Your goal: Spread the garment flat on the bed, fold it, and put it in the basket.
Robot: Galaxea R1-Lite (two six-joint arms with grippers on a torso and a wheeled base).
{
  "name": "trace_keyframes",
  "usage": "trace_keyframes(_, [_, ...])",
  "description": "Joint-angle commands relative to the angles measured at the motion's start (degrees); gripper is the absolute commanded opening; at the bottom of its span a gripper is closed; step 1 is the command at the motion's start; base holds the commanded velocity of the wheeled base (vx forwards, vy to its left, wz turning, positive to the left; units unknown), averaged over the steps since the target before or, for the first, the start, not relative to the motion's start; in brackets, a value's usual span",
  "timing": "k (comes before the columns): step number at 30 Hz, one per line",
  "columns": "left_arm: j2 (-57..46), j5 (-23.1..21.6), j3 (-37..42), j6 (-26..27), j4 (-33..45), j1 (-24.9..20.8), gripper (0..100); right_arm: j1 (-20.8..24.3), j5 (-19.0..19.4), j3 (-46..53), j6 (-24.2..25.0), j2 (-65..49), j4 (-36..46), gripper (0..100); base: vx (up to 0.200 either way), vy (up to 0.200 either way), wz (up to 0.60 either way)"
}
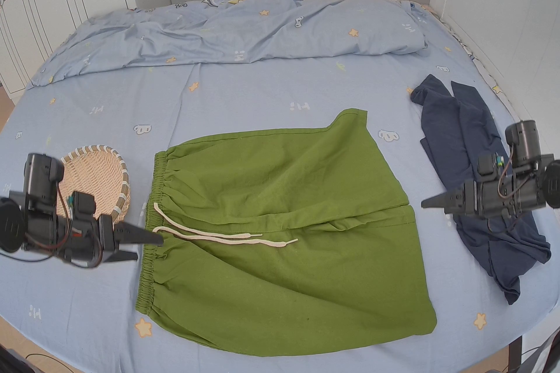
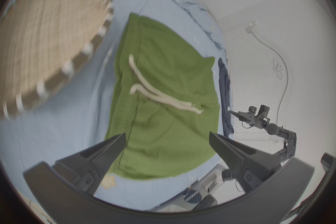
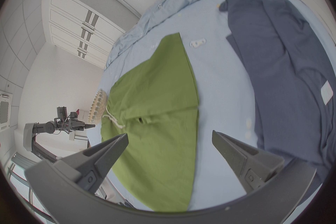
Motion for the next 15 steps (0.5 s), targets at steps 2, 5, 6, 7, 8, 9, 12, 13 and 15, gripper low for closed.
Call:
trace_keyframes(2, [-9.45, -1.98, 18.41, 0.27, -6.92, 1.46, 100, -1.51, 1.97, 16.56, -3.76, -3.35, -10.08, 100, 0.000, 0.000, 0.00])
trace_keyframes(5, [-9.37, -2.07, 20.43, 0.19, -12.28, 2.51, 100, -2.03, 1.97, 17.18, -4.64, 1.66, -13.77, 100, 0.000, 0.000, 0.00])
trace_keyframes(6, [-9.45, -2.07, 20.69, -0.17, -14.22, 2.60, 100, -2.12, 2.32, 17.35, -4.73, 3.94, -16.58, 100, 0.000, 0.000, 0.00])
trace_keyframes(7, [-9.45, -2.07, 20.60, -0.34, -14.57, 2.60, 100, -2.12, 2.85, 17.27, -4.73, 5.09, -17.81, 100, 0.000, 0.000, 0.00])
trace_keyframes(8, [-9.54, -2.07, 20.52, -0.43, -14.65, 2.69, 100, -2.12, 3.46, 17.18, -4.73, 6.14, -19.31, 100, 0.000, 0.000, 0.00])
trace_keyframes(9, [-9.54, -2.07, 20.52, -0.34, -14.65, 2.69, 100, -2.12, 3.64, 17.27, -4.73, 6.49, -19.75, 100, 0.000, 0.000, 0.00])
trace_keyframes(12, [-9.54, -1.98, 20.52, -0.34, -14.74, 2.77, 100, -1.77, 4.78, 16.65, -4.11, 9.13, -24.67, 100, 0.000, 0.000, 0.00])
trace_keyframes(13, [-9.63, -1.98, 20.52, -0.34, -14.83, 2.86, 100, -1.51, 4.78, 16.21, -4.11, 10.27, -26.08, 100, 0.000, 0.000, 0.00])
trace_keyframes(15, [-9.54, -1.98, 20.43, -0.34, -14.83, 2.86, 100, -1.42, 4.78, 15.77, -4.11, 10.97, -26.43, 100, 0.000, 0.000, 0.00])
